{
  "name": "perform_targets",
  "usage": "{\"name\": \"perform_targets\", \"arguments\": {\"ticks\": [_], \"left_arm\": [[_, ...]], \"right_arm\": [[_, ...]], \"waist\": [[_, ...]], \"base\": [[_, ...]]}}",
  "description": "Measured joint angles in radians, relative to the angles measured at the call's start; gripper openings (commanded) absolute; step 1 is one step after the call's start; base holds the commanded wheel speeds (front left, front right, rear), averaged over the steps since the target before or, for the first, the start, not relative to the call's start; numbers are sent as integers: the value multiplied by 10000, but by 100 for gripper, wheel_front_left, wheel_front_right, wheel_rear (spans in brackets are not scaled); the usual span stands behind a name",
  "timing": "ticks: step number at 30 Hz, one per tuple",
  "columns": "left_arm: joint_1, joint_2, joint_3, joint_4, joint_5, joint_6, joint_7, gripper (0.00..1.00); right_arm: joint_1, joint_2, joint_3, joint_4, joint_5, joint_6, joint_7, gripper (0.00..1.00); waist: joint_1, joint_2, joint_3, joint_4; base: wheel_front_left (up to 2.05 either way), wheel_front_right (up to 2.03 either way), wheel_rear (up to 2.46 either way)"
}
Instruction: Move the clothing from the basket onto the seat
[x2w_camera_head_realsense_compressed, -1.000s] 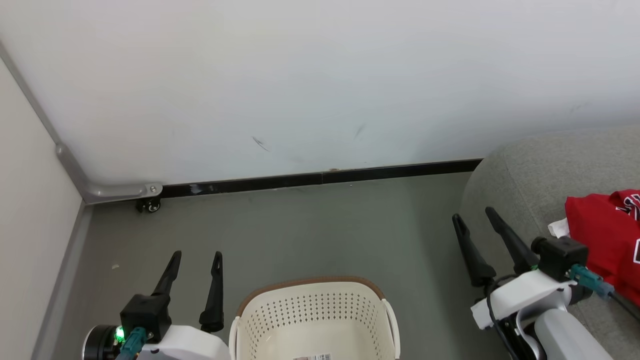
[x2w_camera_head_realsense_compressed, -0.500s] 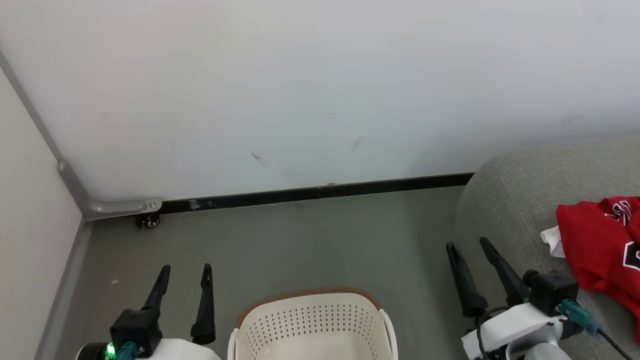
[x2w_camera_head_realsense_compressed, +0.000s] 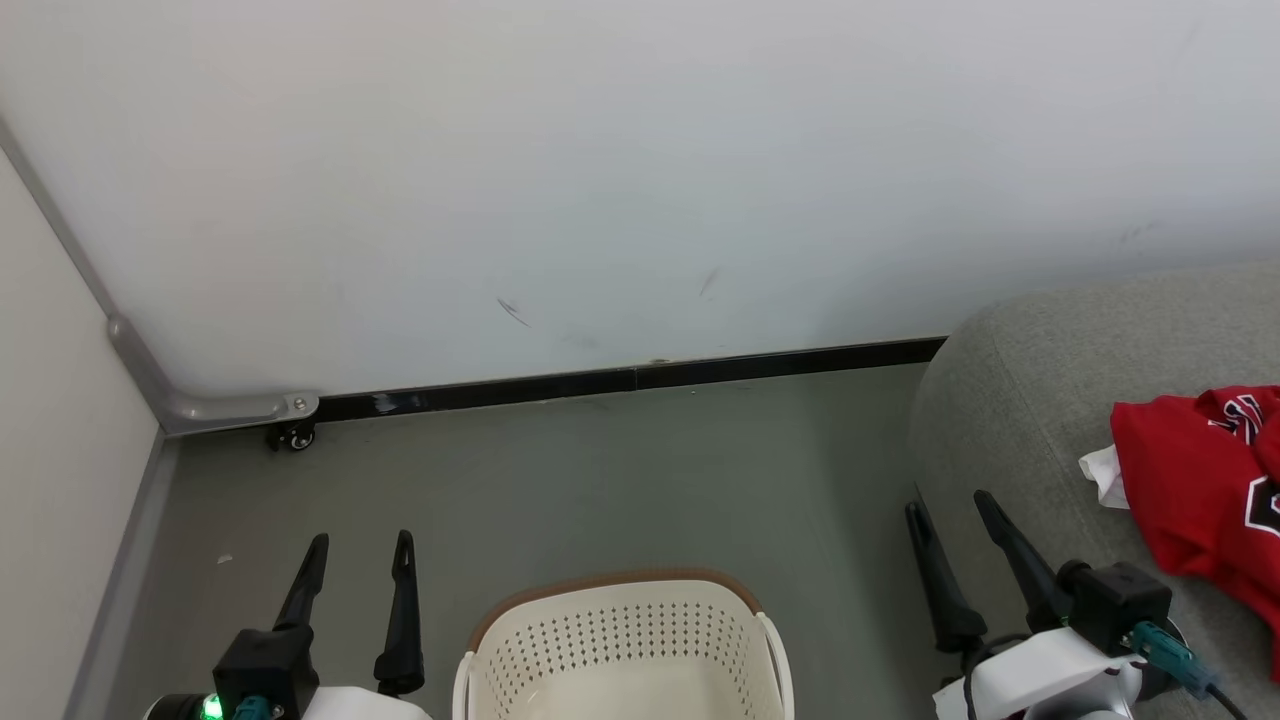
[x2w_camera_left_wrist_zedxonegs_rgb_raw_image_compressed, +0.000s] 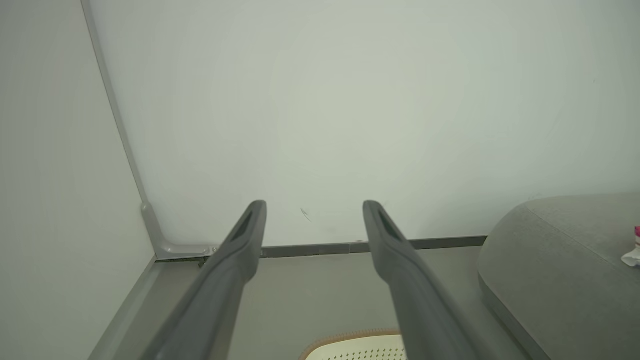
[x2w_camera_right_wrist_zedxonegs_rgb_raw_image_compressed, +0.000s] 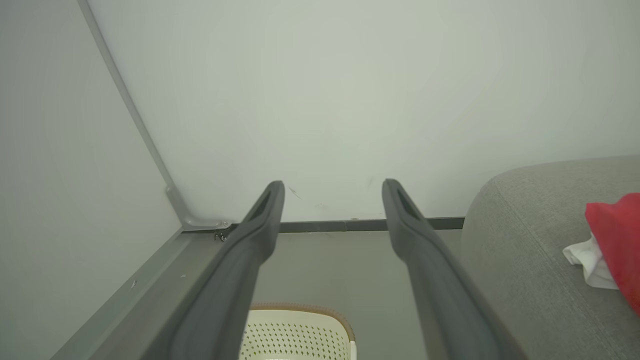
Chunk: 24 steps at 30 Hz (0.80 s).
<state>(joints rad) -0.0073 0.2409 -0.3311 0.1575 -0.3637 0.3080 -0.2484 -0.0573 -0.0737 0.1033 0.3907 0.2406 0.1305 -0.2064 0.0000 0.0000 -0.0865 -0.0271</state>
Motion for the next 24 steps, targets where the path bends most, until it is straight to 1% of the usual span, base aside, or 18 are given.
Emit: {"name": "perform_targets", "arguments": {"ticks": [7, 14, 24], "left_arm": [[54, 33, 0, 6, 107, 15, 0, 100], [56, 111, -54, 15, 349, 178, 0, 100], [56, 127, -167, 38, 527, 180, 0, 100]], "right_arm": [[246, 98, -192, -418, -123, 0, 221, 100], [392, 161, -337, -880, -284, 0, 397, 100], [606, 224, -456, -1329, -447, 0, 579, 100]], "waist": [[-1, 0, 97, 33], [0, 0, 170, 79], [0, 0, 205, 87]], "base": [[0, 0, 0], [0, 0, 0], [0, 0, 0]]}}
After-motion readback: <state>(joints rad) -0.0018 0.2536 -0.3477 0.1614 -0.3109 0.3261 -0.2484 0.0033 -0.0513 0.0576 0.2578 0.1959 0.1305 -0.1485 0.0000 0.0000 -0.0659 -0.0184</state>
